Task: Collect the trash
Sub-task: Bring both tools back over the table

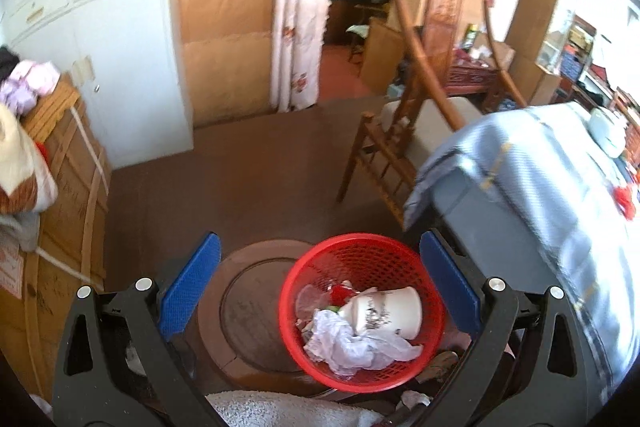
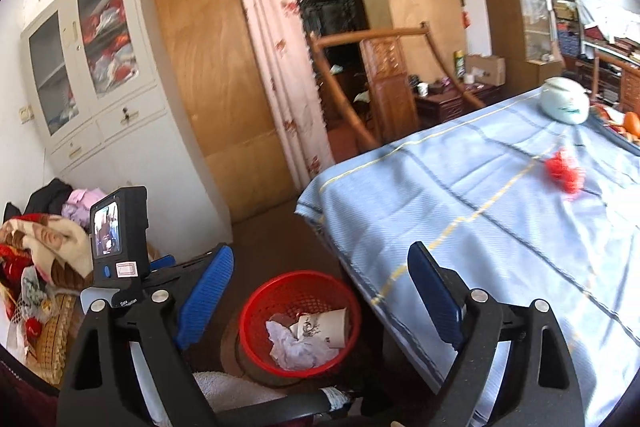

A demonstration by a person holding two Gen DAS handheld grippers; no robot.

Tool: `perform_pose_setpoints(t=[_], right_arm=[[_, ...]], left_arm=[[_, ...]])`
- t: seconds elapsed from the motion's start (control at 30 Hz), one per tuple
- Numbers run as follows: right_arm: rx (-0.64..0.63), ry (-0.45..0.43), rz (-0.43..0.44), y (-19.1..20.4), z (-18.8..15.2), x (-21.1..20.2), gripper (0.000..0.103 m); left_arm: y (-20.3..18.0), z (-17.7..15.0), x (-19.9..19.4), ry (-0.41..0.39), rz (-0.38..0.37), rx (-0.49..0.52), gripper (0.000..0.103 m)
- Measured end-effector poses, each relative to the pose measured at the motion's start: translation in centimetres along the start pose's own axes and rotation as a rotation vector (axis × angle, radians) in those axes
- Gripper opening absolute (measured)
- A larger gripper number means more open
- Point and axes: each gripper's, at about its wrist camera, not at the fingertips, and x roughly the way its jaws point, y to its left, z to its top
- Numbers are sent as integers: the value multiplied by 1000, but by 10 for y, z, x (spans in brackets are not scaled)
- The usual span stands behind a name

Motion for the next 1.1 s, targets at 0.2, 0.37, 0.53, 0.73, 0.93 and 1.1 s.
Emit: perform_pose_setpoints(t=[0.2,0.37,0.53,0.73,0.93,1.1], right_arm=[[23,-91,-65,-11,-8,-51,91],[47,-166,-123,-21,-20,-96,93],[85,-239,-176,-37,-36,-141,97],[134,-307,-244,-61,-56,-186,97],[187,-330,-303,-91,-66,-210,97],[221,-318,-347,-119,-67,-213,97]], left_arm=[[-33,-7,-37,-80,-57,96,96],[-57,-16,-70,-147,-112,174,96],[-79,-28,-102,-199,-184,245,96],[-107,-48,-131,-271,-215,348,96],[-139,-64,-140,-313,-226,447,96],[-172,-70,-131,-306,-248,525,96]])
